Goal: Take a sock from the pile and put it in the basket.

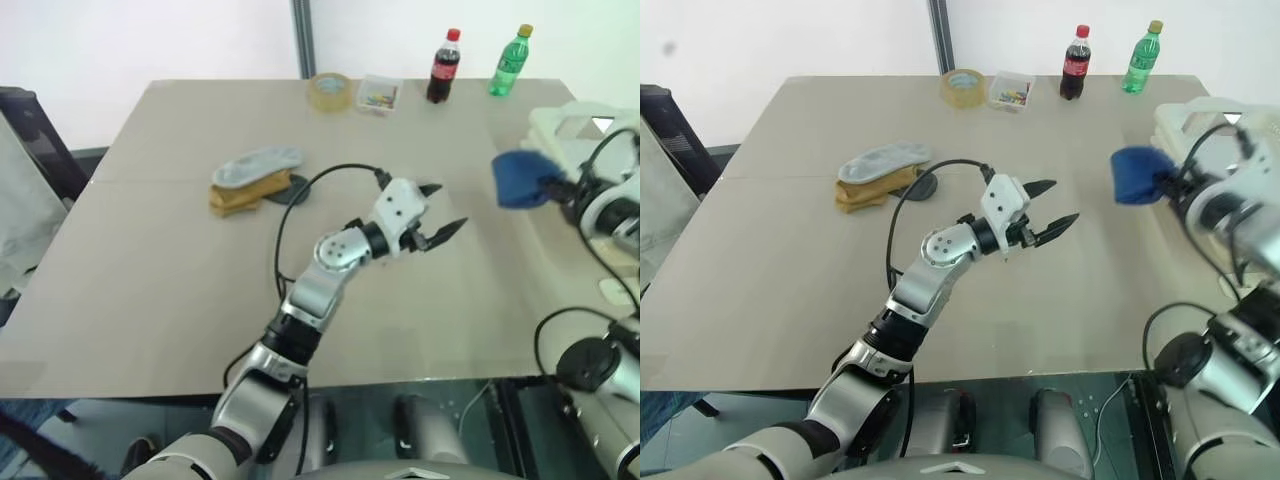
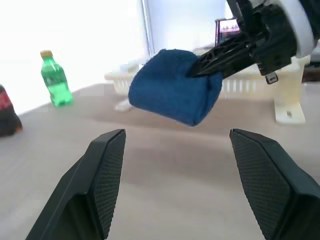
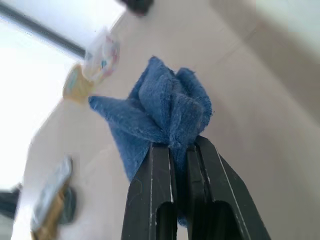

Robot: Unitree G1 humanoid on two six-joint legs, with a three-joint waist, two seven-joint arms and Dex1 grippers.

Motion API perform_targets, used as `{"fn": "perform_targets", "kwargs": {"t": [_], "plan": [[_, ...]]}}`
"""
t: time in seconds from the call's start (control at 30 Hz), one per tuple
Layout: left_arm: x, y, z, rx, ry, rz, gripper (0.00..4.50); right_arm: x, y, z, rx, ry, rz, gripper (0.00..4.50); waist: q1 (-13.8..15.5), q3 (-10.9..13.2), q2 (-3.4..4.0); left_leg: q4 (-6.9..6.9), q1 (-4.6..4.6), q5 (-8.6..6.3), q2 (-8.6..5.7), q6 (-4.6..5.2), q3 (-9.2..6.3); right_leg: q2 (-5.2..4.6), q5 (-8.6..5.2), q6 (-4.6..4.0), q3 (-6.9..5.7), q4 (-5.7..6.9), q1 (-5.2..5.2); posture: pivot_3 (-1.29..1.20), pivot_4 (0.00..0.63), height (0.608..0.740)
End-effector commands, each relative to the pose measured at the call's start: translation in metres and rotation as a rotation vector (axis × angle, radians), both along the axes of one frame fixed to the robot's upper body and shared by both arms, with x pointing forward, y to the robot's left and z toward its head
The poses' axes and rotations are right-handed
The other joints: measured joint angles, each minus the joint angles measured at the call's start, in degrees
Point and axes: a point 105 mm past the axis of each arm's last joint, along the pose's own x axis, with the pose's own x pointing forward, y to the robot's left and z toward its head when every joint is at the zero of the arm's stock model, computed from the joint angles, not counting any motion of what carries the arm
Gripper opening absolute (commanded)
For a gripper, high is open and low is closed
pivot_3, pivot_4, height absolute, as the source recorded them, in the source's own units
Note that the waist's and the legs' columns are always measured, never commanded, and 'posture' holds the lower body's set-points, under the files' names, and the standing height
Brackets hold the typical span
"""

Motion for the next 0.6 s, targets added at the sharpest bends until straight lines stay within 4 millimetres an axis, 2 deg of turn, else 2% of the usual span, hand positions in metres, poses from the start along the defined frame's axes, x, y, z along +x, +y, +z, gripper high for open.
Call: {"fn": "perform_targets", "kwargs": {"t": [0.03, 0.23, 0.33, 0.47, 0.5, 0.53, 0.6], "plan": [[-0.015, -0.009, 0.02, -0.004, -0.09, -0.065, 3.57, -0.001, -0.04, 0.018, 0.141, -0.022, -0.186, 0.03, 0.0, 0.0, -0.01, -0.03, 0.0, 0.0, 0.0, 0.0, -0.02, 0.01, 0.0, 0.0, -0.02, -0.02, 0.0, 0.0, 0.15, 0.74], [-0.023, -0.012, 0.027, -0.043, 0.019, -0.14, 3.57, 0.0, -0.09, 0.011, 0.212, 0.042, -0.388, 0.03, -0.1, 0.0, 0.02, -0.07, -0.06, 0.0, -0.02, 0.01, 0.08, 0.0, -0.01, 0.01, 0.07, -0.09, -0.06, 0.0, 0.15, 0.74], [-0.028, -0.014, 0.023, -0.019, 0.086, -0.184, 3.57, 0.002, -0.104, -0.002, 0.226, 0.082, -0.429, 0.03, -0.1, 0.0, 0.03, -0.07, -0.11, -0.01, -0.02, 0.02, 0.13, 0.01, -0.01, 0.03, 0.13, -0.09, -0.14, 0.0, 0.15, 0.74], [-0.038, -0.016, 0.02, 0.003, 0.169, -0.261, 3.57, 0.002, -0.111, -0.013, 0.23, 0.125, -0.453, 0.03, -0.3, 0.0, 0.06, -0.07, -0.07, -0.01, 0.0, 0.02, 0.15, 0.03, -0.01, 0.03, 0.15, -0.08, -0.14, 0.0, 0.15, 0.74], [-0.039, -0.016, 0.02, 0.003, 0.183, -0.272, 3.57, 0.002, -0.112, -0.014, 0.232, 0.123, -0.456, 0.78, -0.3, 0.0, 0.08, -0.07, -0.06, -0.01, 0.0, 0.02, 0.16, 0.03, -0.01, 0.03, 0.17, -0.07, -0.14, 0.0, 0.15, 0.74], [-0.039, -0.016, 0.021, 0.005, 0.188, -0.273, 3.57, 0.001, -0.113, -0.013, 0.234, 0.118, -0.46, 1.03, -0.2, 0.0, 0.09, -0.07, -0.06, -0.01, 0.0, 0.02, 0.17, 0.03, -0.01, 0.03, 0.17, -0.07, -0.14, 0.0, 0.15, 0.74], [-0.039, -0.015, 0.019, 0.018, 0.192, -0.271, 3.57, 0.0, -0.115, -0.013, 0.237, 0.113, -0.468, 2.07, -0.2, 0.0, 0.1, -0.07, -0.06, -0.01, 0.0, 0.02, 0.16, 0.03, -0.01, 0.03, 0.17, -0.07, -0.14, 0.0, 0.15, 0.74]]}}
